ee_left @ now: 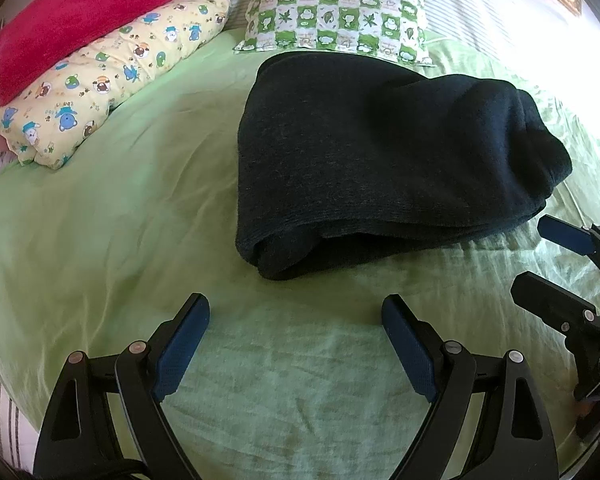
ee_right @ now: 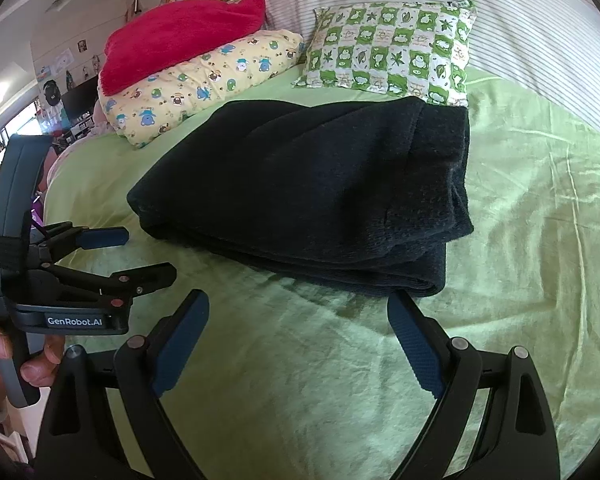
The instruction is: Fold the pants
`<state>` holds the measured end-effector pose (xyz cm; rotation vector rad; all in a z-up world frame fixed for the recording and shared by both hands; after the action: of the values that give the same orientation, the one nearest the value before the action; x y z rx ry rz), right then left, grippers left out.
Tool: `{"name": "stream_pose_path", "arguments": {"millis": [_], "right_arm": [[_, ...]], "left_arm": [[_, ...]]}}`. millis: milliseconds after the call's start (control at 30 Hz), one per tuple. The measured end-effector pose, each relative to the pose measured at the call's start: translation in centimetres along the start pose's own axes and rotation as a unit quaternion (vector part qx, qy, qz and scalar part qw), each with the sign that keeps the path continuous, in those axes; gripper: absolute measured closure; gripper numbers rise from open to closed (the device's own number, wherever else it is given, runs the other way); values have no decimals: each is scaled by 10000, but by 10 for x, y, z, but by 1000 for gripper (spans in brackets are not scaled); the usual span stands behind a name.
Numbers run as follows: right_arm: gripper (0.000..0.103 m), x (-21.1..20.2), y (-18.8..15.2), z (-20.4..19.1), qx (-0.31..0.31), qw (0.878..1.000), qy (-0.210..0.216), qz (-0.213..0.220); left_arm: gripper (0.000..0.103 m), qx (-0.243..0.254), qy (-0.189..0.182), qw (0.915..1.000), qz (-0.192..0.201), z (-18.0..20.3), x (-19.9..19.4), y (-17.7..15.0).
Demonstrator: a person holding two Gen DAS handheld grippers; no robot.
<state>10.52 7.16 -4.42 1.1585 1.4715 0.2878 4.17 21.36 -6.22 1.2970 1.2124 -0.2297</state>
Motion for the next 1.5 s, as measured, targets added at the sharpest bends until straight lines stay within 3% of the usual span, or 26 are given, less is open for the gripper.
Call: {"name": "stream_pose_path", "arguments": {"millis": [1500], "right_arm": [[12, -6, 5, 6, 23, 9999, -117, 36]], "left_arm": [[14, -57, -30, 10000, 26, -3, -3, 4]]}}
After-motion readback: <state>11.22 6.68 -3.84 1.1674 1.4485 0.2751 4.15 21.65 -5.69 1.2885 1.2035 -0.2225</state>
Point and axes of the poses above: each gripper's, at about its wrist camera, not at the fingertips, and x roughly the way its jaws point, z to its right, y to its top, the point moved 5 cm from there along x, roughly the way its jaws point, and after that the axes turned 12 degrees about y, right-handed, at the moved point
